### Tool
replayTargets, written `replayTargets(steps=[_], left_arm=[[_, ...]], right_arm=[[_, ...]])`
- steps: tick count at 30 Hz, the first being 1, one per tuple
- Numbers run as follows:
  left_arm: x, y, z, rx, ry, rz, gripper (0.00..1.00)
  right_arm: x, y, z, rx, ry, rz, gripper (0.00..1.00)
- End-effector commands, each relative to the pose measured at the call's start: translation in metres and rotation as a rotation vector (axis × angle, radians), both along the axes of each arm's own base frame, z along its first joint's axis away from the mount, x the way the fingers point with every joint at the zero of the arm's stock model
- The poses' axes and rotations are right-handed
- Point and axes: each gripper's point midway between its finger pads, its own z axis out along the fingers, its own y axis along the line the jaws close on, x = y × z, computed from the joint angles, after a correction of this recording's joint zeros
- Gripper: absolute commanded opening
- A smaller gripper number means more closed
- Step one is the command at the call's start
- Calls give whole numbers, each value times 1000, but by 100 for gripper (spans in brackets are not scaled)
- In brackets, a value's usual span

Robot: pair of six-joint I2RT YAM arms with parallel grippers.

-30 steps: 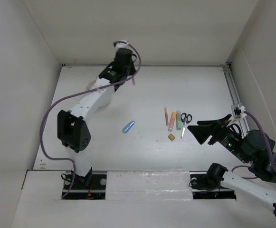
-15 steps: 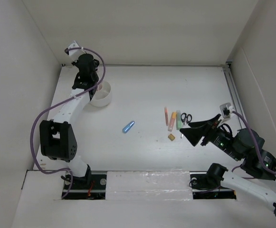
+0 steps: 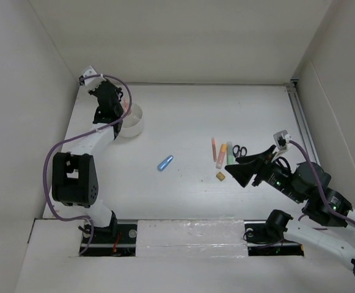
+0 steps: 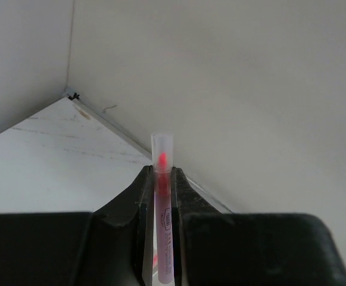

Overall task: Sort the stationery into containers
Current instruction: Place the pen in the storage box.

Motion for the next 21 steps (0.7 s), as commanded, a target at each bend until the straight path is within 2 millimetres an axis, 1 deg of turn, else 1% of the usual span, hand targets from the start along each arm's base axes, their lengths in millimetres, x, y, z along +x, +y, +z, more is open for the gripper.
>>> replayTargets(steps=[1,2,3,4,5,6,7,8,9,12,14,17,20,21], left_arm=[[-10,3,14,-19,-84,12,0],[-8,3,8,-17,-72,12,0],[-8,3,8,-17,-72,12,0],[-6,2,3,-16,-61,12,0],[-6,-2,2,-5,-56,4,0],[-5,-1,-2,-5,-47,13,0],[-6,2,-7,-4,-38,27,0],[-6,2,-7,4,-34,27,0],[-6,2,-7,4,-34,27,0],[-4,4,-20,20,3,40,0],[-4,4,-20,20,3,40,0],[-1,4,-32,25,35,40,0],[-2,4,-38,29,58,39,0],[0,4,-42,30,67,39,0]], right_arm=[[-3,5,18,49,-55,31,76],[-4,3,20,57,-61,31,76],[-4,3,20,58,-61,31,76],[-4,3,20,58,-61,31,76],[-6,1,20,60,-63,31,76],[-7,-1,22,67,-69,31,76],[-8,-1,20,60,-63,31,76],[-9,-3,22,67,-69,31,76],[-8,-2,18,60,-63,31,76],[-10,-2,18,67,-69,40,76],[-10,-2,18,67,-69,40,76],[-10,-2,20,75,-75,40,74],[-11,0,20,75,-74,50,74],[-11,0,20,75,-74,50,74]])
